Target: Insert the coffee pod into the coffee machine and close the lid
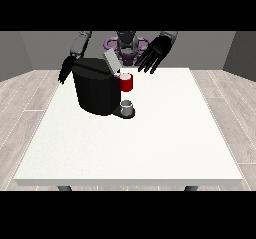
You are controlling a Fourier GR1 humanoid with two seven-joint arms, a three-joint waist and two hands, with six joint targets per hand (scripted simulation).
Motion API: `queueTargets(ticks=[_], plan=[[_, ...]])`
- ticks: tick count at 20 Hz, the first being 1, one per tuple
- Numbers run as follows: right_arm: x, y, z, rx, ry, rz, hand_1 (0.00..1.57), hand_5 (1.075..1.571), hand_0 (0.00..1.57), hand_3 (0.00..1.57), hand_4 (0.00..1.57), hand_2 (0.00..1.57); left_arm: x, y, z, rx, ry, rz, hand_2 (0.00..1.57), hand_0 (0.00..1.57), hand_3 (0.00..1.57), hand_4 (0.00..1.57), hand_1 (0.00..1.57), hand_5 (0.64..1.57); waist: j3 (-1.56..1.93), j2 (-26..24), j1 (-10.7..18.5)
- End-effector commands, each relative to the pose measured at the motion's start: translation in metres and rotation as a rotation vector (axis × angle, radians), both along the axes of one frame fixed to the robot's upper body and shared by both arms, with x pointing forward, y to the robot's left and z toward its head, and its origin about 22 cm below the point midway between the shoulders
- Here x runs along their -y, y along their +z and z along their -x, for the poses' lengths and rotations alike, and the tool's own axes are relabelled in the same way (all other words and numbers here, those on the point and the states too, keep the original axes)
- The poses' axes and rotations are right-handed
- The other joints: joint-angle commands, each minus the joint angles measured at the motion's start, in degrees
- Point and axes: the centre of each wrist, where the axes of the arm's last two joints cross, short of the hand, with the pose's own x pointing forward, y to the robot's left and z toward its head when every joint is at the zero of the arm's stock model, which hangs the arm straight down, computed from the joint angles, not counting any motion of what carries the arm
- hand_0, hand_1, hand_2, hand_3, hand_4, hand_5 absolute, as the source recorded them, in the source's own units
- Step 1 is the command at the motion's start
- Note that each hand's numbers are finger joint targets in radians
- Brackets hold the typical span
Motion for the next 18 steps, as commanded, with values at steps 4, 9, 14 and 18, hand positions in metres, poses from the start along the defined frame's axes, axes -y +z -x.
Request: queueTargets(ticks=[4,9,14,18], plan=[[0.029,-0.047,0.034,-0.118,-0.100,-0.017,0.00,1.571,0.00,0.00,0.00,0.00,0.027,-0.089,0.010,-0.145,-0.088,0.537,0.00,0.00,0.00,0.20,0.00,1.571,-0.20,-8.4,7.5],[0.036,-0.072,0.061,-0.223,-0.137,-0.017,0.00,1.571,0.00,0.00,0.00,0.00,0.036,-0.192,0.042,-0.360,-0.033,0.951,0.00,0.00,0.00,0.00,0.00,1.571,-0.27,-16.2,12.1],[0.038,-0.098,0.099,-0.290,-0.136,-0.017,0.00,1.571,0.00,0.00,0.00,0.00,0.020,-0.262,0.086,-0.523,0.085,1.001,0.00,0.00,0.00,0.42,0.00,1.571,-0.07,-25.4,13.8],[0.029,-0.065,0.071,-0.168,-0.061,-0.053,0.00,1.571,0.00,0.00,0.00,0.00,-0.002,-0.280,0.104,-0.568,0.142,0.981,0.00,0.00,0.00,0.44,0.00,1.571,-0.07,-27.0,14.0]])
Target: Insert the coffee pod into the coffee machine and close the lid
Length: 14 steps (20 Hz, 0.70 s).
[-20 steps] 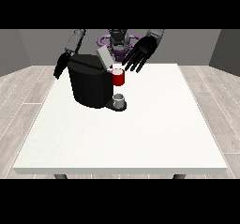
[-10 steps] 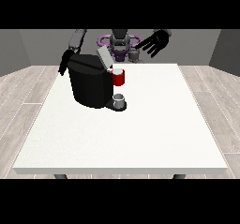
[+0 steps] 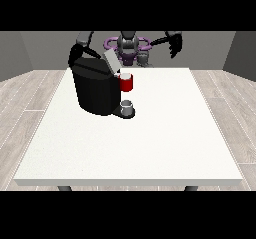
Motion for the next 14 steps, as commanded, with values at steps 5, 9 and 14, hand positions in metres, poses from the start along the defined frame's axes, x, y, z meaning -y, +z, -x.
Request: queueTargets(ticks=[5,9,14], plan=[[-0.031,0.040,-0.024,0.162,0.213,-0.093,0.00,1.571,0.00,0.00,0.00,0.00,-0.025,-0.038,0.038,-0.123,0.092,0.060,0.00,0.00,0.00,0.40,0.00,1.571,0.01,-4.3,0.6],[-0.030,0.086,-0.055,0.182,0.289,-0.048,0.00,1.571,0.00,0.00,0.20,0.00,-0.013,-0.043,0.046,-0.127,0.074,0.097,0.00,0.00,0.00,0.43,0.00,1.571,0.00,-4.8,2.1],[-0.023,0.094,-0.056,0.225,0.337,0.034,0.00,1.571,0.00,0.00,0.08,0.00,-0.018,-0.042,0.062,-0.080,0.063,0.103,0.00,0.00,0.00,0.40,0.00,1.571,0.02,-2.0,3.1]])
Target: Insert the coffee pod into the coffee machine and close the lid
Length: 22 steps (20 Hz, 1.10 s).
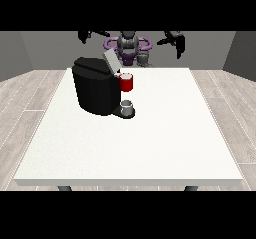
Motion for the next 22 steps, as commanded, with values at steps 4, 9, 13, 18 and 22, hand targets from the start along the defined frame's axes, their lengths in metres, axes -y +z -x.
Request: queueTargets(ticks=[4,9,13,18,22], plan=[[-0.001,0.059,-0.037,0.122,-0.006,-0.034,0.00,1.571,0.00,0.00,0.00,0.00,-0.008,0.026,-0.001,0.149,0.039,0.001,0.00,0.00,0.00,0.38,0.00,1.571,0.00,8.7,0.3],[0.003,0.053,-0.045,0.068,-0.001,-0.120,0.00,1.571,0.00,0.00,0.00,0.00,0.005,0.038,0.004,0.149,0.018,0.018,0.00,0.00,0.00,0.35,0.00,1.571,0.01,9.8,1.7],[0.031,0.056,-0.057,0.042,-0.052,-0.190,0.00,1.571,0.00,0.00,0.13,0.00,0.016,0.067,-0.004,0.182,-0.022,0.032,0.00,0.00,0.00,0.26,0.00,1.571,0.03,11.8,5.2],[0.015,0.046,-0.062,0.003,-0.021,-0.192,0.00,1.571,0.00,0.00,0.07,0.00,-0.001,0.068,0.019,0.222,0.004,-0.001,0.00,0.00,0.00,0.37,0.00,1.571,0.02,13.4,4.0],[-0.018,0.055,-0.070,-0.005,0.051,-0.143,0.00,1.571,0.00,0.00,0.00,0.00,-0.009,0.079,0.020,0.255,0.040,0.023,0.00,0.00,0.00,0.38,0.00,1.571,0.00,15.2,1.2]])
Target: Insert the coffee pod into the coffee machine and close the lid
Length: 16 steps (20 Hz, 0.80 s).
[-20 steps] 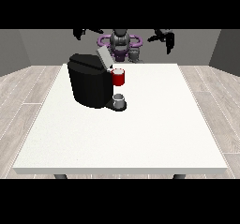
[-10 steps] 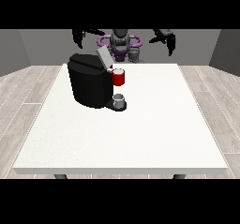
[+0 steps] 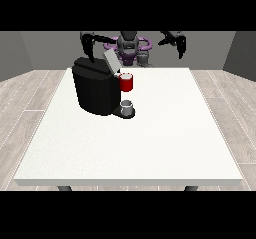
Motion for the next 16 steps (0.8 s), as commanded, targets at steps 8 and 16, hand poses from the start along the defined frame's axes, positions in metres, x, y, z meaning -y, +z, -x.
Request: queueTargets(ticks=[8,16], plan=[[-0.023,0.013,-0.021,0.078,0.091,0.044,0.00,1.571,0.00,0.00,0.00,0.00,-0.015,0.022,0.015,0.098,0.047,-0.045,0.00,0.00,0.00,0.32,0.00,1.571,0.00,6.1,-0.7],[-0.032,0.037,-0.034,0.079,0.137,0.061,0.00,1.571,0.00,0.00,0.13,0.00,-0.031,0.011,0.024,0.064,0.101,-0.046,0.00,0.00,0.00,0.35,0.00,1.571,-0.01,6.8,-1.7]])
